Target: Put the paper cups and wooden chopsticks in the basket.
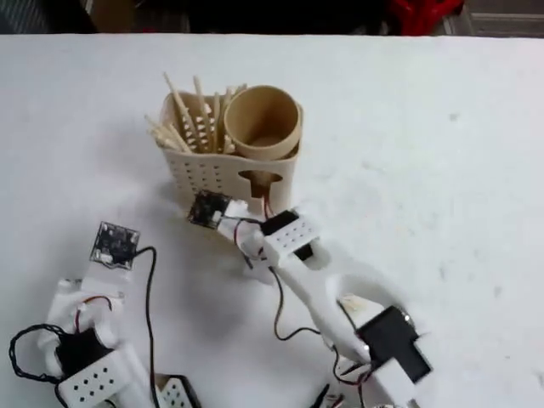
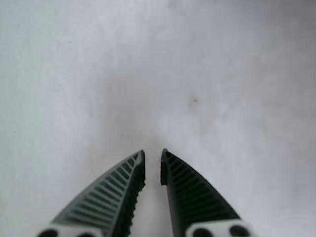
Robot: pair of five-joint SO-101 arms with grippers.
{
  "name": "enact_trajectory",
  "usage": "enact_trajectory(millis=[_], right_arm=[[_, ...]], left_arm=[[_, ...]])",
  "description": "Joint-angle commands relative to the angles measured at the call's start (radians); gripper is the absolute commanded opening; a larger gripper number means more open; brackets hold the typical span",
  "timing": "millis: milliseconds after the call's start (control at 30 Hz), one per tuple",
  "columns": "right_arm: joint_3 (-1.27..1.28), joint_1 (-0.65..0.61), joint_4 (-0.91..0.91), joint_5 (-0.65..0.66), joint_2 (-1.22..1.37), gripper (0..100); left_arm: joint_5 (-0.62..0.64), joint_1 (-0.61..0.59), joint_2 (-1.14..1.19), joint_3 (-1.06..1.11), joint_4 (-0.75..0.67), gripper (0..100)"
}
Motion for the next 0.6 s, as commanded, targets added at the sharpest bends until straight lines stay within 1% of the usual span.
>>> enact_trajectory(millis=[0,133,267,367,467,567], right_arm=[[0.011,-0.01,0.071,-0.011,-0.081,1.9],[0.038,-0.008,0.134,-0.012,-0.236,1.9],[0.044,-0.008,0.182,-0.069,-0.409,1.9],[0.046,-0.008,0.202,-0.071,-0.495,2.5],[0.044,-0.007,0.205,-0.069,-0.501,2.5],[0.044,-0.008,0.203,-0.041,-0.453,2.5]], left_arm=[[0.0,0.012,0.005,-0.003,0.008,8],[0.0,0.012,0.005,-0.003,0.008,8],[0.0,0.012,0.005,-0.003,0.008,8],[0.0,0.012,0.005,-0.003,0.008,8],[0.0,0.012,0.005,-0.003,0.008,8],[0.0,0.012,0.005,-0.003,0.008,8]])
